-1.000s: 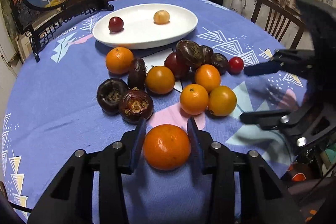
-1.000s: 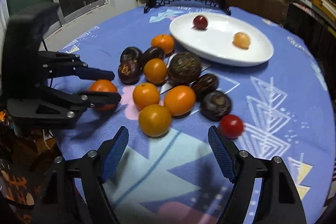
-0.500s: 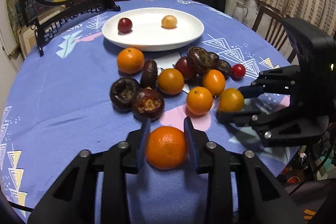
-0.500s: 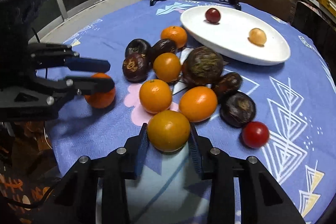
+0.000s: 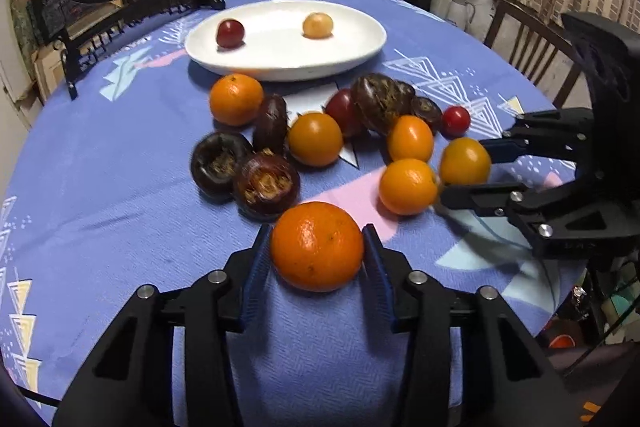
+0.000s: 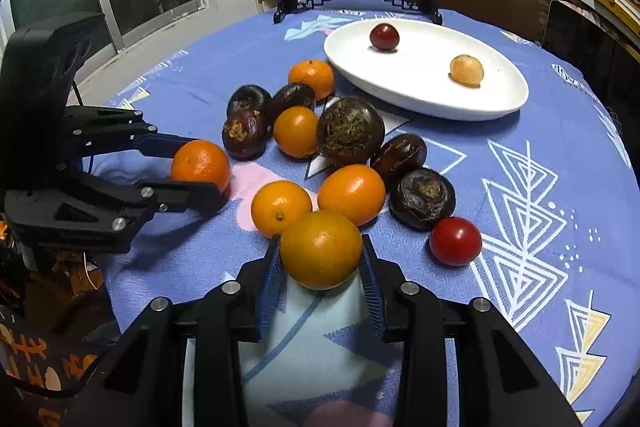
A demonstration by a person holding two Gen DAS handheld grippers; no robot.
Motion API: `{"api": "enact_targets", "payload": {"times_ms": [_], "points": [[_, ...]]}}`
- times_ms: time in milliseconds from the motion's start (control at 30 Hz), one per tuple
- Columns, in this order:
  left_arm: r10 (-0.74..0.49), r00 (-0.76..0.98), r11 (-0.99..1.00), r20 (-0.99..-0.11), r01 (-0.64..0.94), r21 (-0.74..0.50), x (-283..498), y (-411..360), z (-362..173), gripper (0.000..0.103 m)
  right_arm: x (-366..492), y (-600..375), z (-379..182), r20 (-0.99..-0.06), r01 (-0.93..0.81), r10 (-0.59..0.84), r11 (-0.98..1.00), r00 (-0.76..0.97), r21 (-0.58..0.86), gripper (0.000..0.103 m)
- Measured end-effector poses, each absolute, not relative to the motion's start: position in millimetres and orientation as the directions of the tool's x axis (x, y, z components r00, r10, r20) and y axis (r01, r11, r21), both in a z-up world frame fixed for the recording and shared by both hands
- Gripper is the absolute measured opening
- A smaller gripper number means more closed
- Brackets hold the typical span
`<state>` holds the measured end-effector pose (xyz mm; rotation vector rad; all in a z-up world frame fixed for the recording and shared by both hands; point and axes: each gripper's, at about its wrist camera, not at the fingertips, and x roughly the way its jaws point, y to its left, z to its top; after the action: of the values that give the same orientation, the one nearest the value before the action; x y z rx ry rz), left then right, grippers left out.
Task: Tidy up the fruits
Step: 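Grasp a mandarin with the left gripper while the right grasps a yellow-orange fruit, then carry both fruits over the white plate and open both grippers to drop them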
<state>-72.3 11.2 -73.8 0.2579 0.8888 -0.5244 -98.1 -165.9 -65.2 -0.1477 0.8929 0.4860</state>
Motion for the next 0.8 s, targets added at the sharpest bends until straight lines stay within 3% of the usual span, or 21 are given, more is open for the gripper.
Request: {"api": "enact_targets", "payload": {"times_ms": [567, 800], "points": [[-0.308, 0.687, 0.886, -0.659, 0.460, 0.066, -6, -16, 25, 0.044, -54, -195, 26, -0.617, -0.420, 0.335, 0.907, 0.712, 0.008, 0.038], [-0.268, 0.697, 0.909, -0.665, 0.412, 0.065, 55, -43, 27, 0.044, 2, -198, 46, -0.585, -0.403, 0.344, 0.915, 0.735, 0.032, 0.038]]}}
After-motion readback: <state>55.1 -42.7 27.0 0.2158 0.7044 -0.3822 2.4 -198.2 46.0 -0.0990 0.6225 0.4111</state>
